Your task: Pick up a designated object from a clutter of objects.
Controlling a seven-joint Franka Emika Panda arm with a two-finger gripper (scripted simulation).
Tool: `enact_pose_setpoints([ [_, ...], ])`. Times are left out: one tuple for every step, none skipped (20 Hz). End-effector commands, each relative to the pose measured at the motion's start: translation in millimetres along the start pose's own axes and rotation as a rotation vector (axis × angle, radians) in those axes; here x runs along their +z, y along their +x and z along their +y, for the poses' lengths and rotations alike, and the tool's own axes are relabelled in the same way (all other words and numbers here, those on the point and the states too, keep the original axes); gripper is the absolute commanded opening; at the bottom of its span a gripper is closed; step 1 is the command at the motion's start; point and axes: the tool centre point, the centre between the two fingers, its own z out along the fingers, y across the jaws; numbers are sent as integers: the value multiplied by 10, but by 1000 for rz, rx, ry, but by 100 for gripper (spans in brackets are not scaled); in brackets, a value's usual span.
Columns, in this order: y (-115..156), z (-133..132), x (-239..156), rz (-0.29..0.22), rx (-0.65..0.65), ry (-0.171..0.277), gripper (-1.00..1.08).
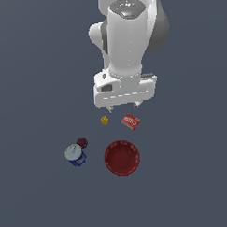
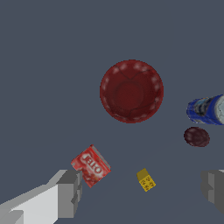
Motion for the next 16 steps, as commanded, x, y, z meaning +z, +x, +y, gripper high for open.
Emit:
enact_pose_setpoints([
  [-43, -65, 214, -3, -60, -5, 100],
  [-66, -95, 308, -5, -88, -7, 100],
  [-92, -126, 407, -6, -117, -9, 100],
  [-122, -160, 507, -8, -148, -11, 100],
  [-154, -193, 606, -9, -178, -13, 100],
  [-189, -228, 704, -10, -209, -14, 100],
  [-227, -262, 800, -12, -240, -15, 100],
  [-267, -297, 895, -13, -270, -16, 100],
  [-309, -333, 987, -14, -301, -16, 100],
  [-354, -368, 1079, -15, -333, -16, 100],
  [-401, -404, 1168, -17, -364, -16, 100],
  [-450, -440, 1256, -18, -395, -16, 100],
  [-500, -475, 1338, -19, -425, -15, 100],
  [-549, -508, 1414, -20, -453, -15, 100],
  [-596, -539, 1484, -20, -480, -14, 100],
  [-642, -568, 1549, -21, -505, -13, 100],
])
